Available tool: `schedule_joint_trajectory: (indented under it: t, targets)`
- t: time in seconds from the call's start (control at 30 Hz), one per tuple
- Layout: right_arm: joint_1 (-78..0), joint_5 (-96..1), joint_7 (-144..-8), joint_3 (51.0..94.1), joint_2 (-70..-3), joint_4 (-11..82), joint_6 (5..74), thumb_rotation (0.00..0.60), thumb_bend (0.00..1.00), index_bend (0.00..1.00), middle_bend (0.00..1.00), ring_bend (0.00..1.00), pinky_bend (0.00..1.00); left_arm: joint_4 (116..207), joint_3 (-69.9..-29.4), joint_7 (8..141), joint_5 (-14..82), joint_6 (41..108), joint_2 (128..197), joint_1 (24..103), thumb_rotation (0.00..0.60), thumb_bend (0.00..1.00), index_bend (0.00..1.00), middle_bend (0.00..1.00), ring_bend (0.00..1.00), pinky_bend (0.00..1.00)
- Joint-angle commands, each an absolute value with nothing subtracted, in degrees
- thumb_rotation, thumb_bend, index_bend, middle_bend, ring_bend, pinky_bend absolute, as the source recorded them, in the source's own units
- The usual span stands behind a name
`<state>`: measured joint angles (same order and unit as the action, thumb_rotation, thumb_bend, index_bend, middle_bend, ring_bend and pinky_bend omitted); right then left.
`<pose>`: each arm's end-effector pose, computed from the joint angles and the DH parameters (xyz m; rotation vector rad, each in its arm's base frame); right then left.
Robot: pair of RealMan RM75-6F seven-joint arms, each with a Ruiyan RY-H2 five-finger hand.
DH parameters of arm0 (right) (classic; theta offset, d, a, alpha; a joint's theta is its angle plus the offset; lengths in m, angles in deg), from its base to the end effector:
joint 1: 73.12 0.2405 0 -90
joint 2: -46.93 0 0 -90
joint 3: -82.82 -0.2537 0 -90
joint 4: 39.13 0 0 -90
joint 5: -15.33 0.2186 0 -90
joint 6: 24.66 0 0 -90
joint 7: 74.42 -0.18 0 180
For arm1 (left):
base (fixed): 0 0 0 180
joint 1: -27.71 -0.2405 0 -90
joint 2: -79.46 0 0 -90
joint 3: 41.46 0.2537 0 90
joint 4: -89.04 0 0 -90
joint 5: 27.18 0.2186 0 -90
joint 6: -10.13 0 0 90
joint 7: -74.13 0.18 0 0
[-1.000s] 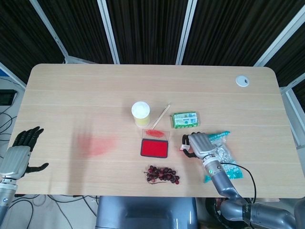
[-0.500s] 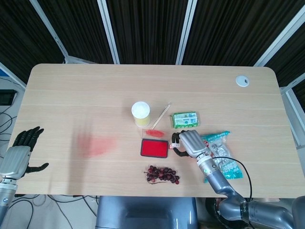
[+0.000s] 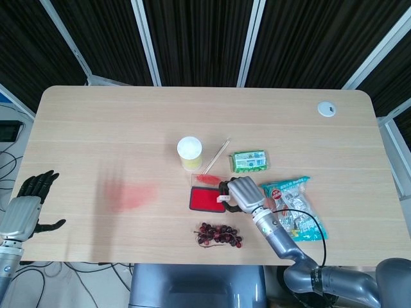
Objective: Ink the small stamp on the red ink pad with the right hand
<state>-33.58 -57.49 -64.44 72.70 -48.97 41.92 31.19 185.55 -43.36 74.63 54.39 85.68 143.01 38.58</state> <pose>-0.1202 -0.3513 -0.0728 1.8895 -1.0706 1.0980 -0.2982 0.2417 0.1197 -1.4762 -1.0503 -0.8722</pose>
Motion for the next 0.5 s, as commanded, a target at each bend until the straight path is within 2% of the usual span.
schedule_joint_trajectory:
  t: [0.03, 0.5]
  targets:
    - [-32.9, -56.9, -64.0, 72.1, -50.2, 41.2, 30.9, 0.6, 0.64, 0.78, 0.63, 0.49, 0.56, 185.6, -43.4, 74.6, 54.4, 85.6, 143.0, 38.6, 0.6, 0.05, 0.0, 0.0, 0.0, 0.0]
    - [-31.3, -54.4, -62.7, 70.8, -56.1, 35.4, 30.5, 0.6, 0.65, 0.78, 0.63, 0.49, 0.56, 185.8, -43.3, 73.9, 54.2, 85.2, 142.7, 38.7, 0.6, 0.05, 0.0, 0.0, 0.0, 0.0]
